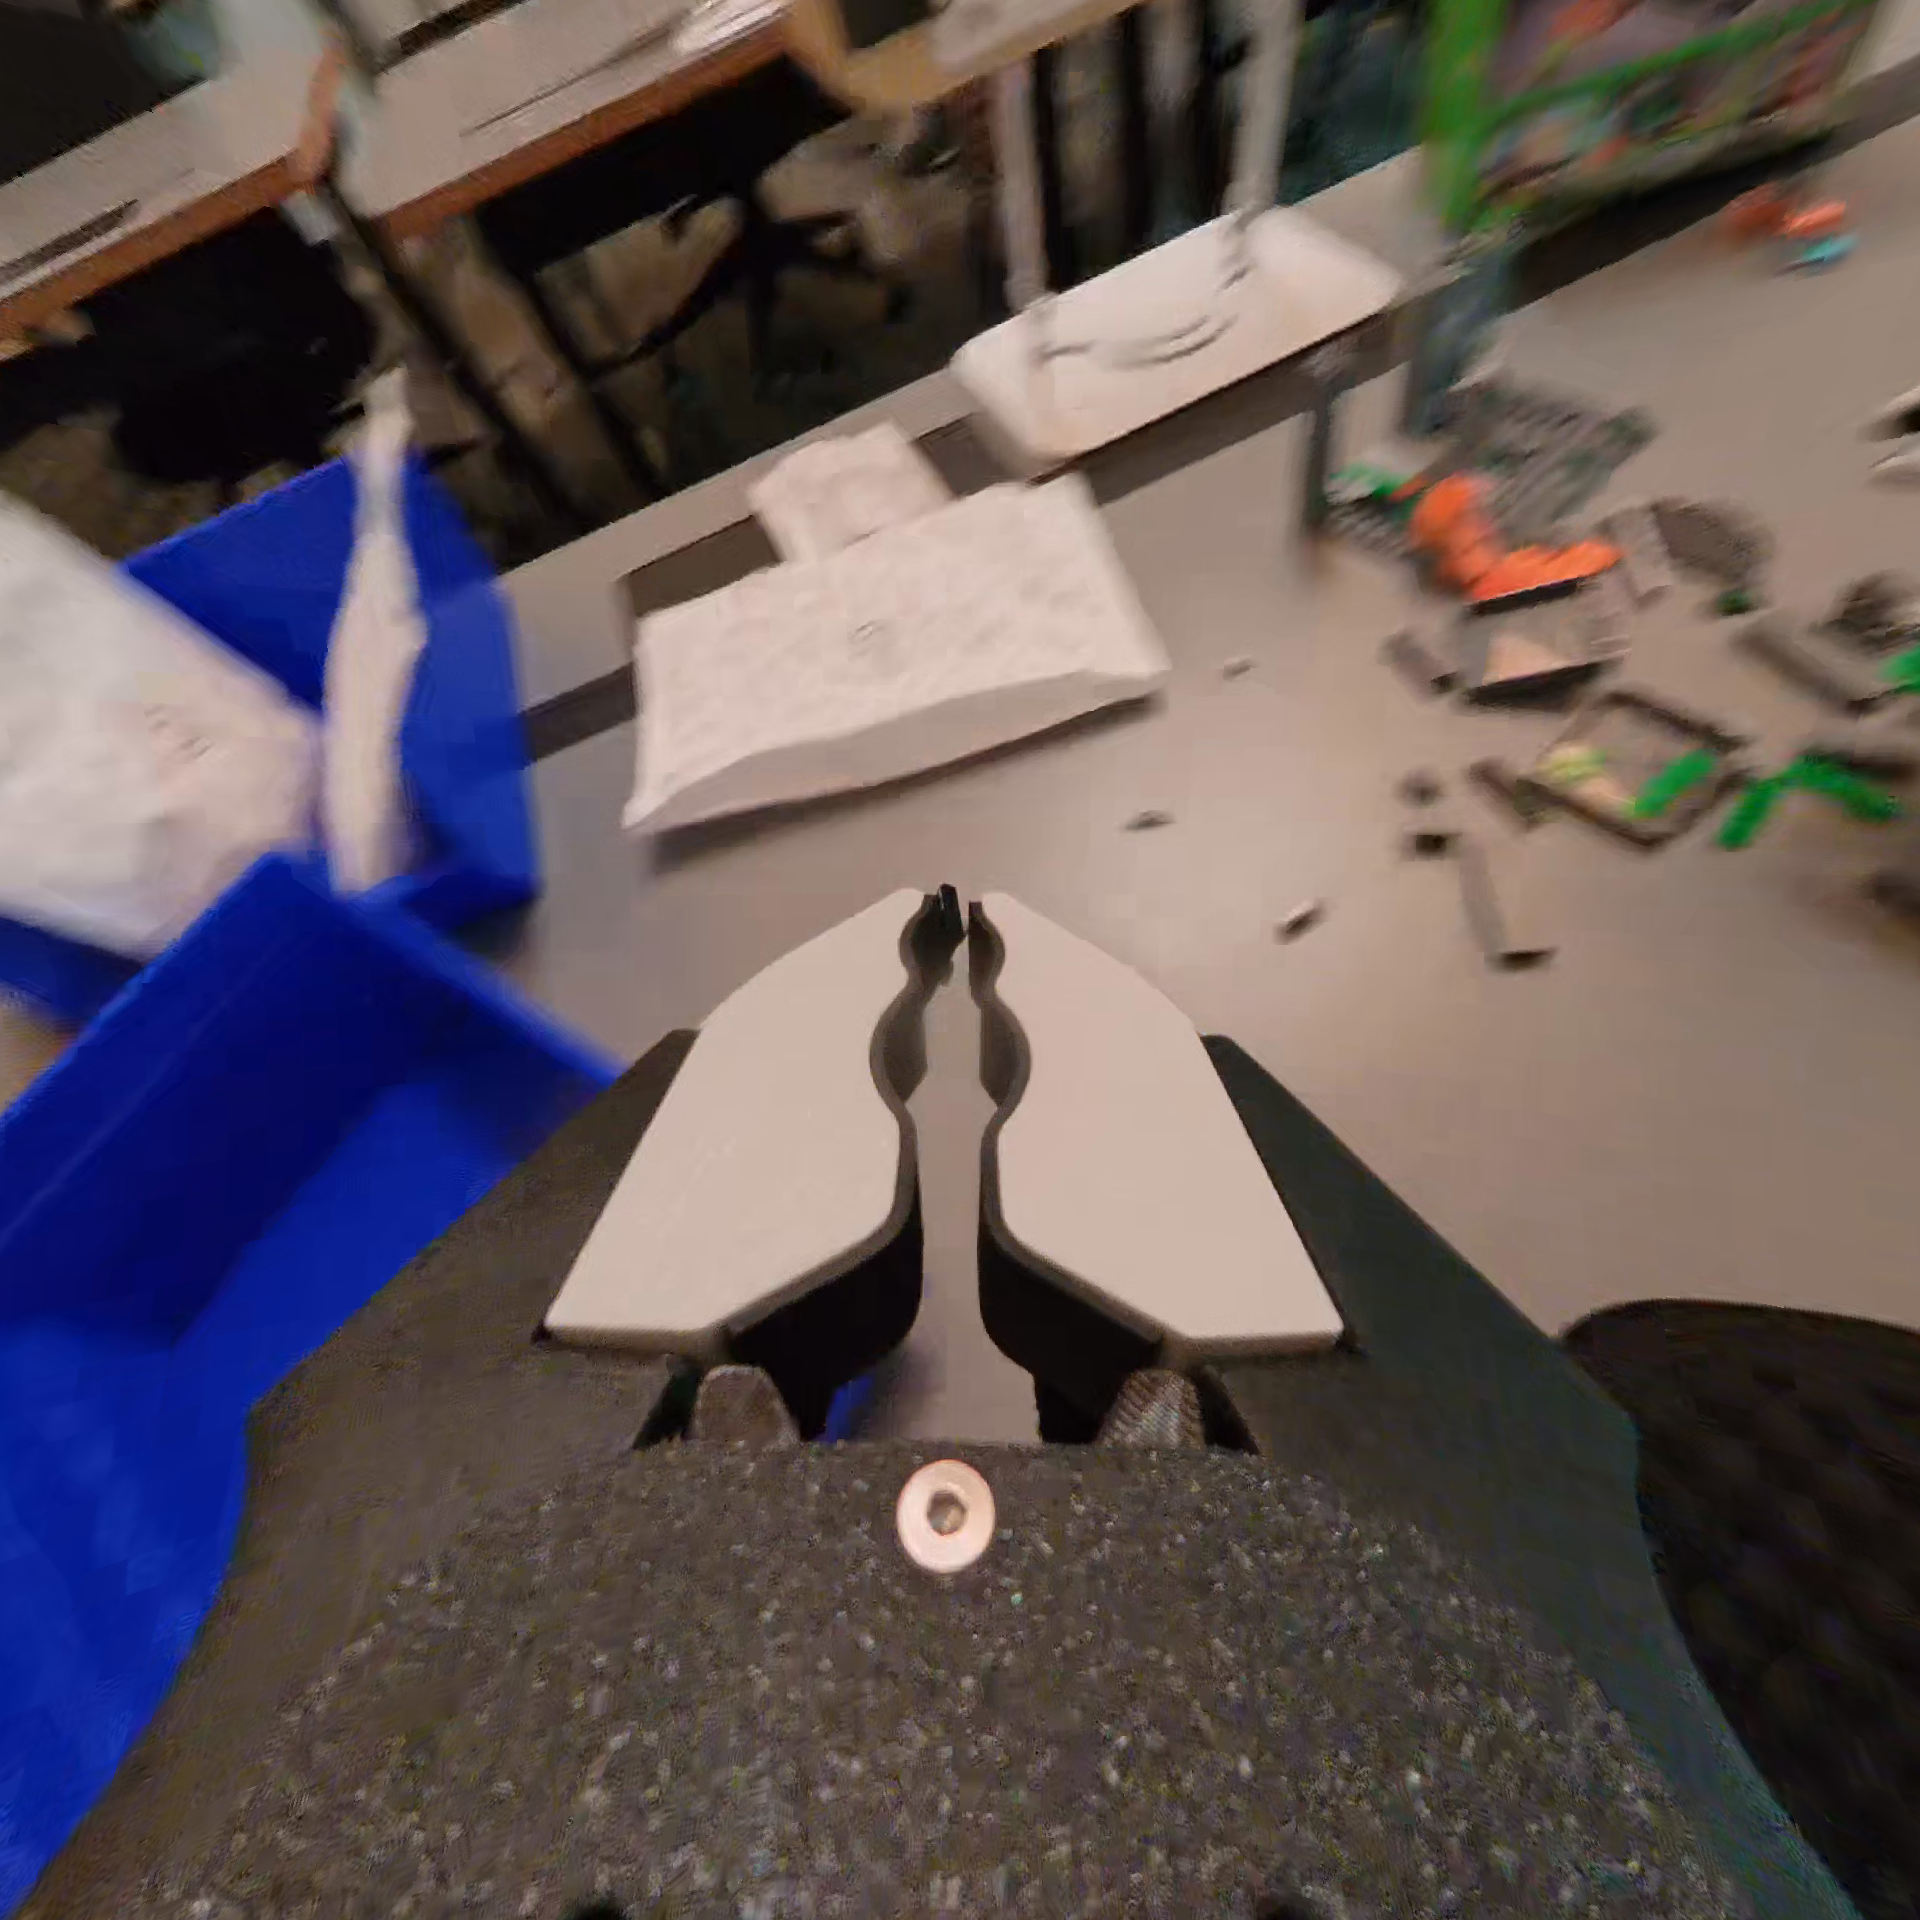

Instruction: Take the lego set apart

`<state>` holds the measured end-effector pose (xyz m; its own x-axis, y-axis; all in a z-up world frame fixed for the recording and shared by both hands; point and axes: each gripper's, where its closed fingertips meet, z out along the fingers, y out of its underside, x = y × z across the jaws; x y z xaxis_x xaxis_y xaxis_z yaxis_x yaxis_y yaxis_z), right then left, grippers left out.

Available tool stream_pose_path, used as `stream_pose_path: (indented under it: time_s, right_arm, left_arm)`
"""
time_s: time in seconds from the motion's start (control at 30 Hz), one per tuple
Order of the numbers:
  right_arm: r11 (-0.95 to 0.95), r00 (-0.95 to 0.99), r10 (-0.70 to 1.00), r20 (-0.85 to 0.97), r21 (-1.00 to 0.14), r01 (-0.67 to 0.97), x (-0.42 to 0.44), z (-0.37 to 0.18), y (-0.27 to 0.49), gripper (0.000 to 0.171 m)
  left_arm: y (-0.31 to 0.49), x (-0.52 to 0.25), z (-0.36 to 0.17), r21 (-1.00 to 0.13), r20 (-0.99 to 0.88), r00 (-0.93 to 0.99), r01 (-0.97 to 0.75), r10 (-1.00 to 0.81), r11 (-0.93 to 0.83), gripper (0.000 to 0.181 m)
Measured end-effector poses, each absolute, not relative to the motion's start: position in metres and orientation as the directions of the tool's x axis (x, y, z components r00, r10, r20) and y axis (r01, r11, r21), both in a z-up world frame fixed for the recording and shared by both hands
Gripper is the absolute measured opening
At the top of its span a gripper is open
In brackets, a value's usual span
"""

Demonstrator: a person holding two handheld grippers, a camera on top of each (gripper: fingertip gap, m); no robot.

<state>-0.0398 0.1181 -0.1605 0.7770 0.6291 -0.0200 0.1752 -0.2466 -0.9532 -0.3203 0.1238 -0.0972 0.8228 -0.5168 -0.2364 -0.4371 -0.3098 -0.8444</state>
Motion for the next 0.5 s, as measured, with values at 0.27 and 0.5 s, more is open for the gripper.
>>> stream_pose_path:
  time_s: [0.27, 0.5]
  right_arm:
    - [-0.246, 0.795, 0.606, -0.023, -0.956, 0.161, -0.022, -0.168, 0.13, 0.011]
    - [-0.275, 0.813, 0.582, -0.035, -0.949, 0.156, -0.007, -0.178, 0.135, 0.01]
  left_arm:
    - [0.137, -0.471, -0.178, -0.679, -0.121, 0.947, -0.298, -0.298, -0.671, 0.005]
    - [0.145, -0.484, -0.213, -0.613, -0.118, 0.958, -0.277, -0.26, -0.74, 0.006]
